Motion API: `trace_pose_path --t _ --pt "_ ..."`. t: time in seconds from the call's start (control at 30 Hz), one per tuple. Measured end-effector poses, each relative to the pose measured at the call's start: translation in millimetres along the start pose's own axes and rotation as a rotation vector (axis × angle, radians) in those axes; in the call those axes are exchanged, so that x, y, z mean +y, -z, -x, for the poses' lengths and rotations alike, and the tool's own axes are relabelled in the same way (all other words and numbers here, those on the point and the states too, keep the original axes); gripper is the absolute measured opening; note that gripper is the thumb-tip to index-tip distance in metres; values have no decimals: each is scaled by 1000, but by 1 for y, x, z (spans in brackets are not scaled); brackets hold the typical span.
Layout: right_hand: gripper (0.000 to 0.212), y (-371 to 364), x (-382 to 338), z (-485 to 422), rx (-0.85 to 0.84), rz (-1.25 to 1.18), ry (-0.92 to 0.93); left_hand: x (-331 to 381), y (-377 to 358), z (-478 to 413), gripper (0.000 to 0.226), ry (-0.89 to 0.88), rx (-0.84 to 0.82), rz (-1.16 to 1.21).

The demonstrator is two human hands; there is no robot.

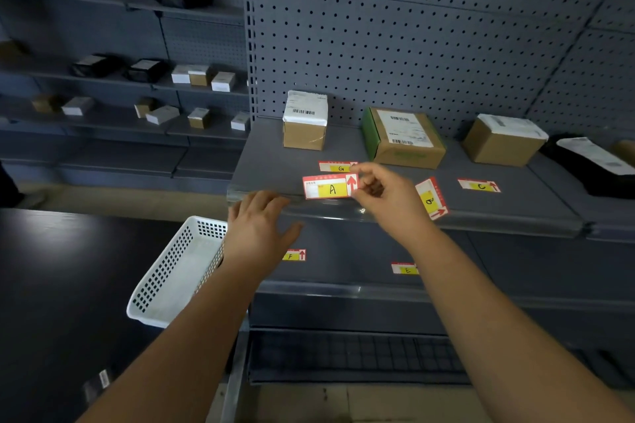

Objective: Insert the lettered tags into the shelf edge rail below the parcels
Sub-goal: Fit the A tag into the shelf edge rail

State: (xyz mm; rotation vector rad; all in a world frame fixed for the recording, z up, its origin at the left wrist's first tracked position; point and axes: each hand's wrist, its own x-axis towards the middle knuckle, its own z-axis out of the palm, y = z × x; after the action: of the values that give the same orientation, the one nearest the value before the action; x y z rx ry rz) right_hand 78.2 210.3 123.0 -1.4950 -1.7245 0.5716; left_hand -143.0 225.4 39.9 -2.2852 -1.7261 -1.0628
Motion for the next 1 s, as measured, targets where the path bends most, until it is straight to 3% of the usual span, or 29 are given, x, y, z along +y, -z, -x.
trace_pose_path --t 0.17,0.53,1.0 --pt "30 0 2 -3 -5 -12 20 1 -7 -3 43 41 -54 -18" --pt "32 -5 8 -23 -90 -6 83 4 -15 -6 36 105 -1 -52" --pt "31 -36 3 -35 -112 325 306 -4 -4 -1 41 123 -80 -22"
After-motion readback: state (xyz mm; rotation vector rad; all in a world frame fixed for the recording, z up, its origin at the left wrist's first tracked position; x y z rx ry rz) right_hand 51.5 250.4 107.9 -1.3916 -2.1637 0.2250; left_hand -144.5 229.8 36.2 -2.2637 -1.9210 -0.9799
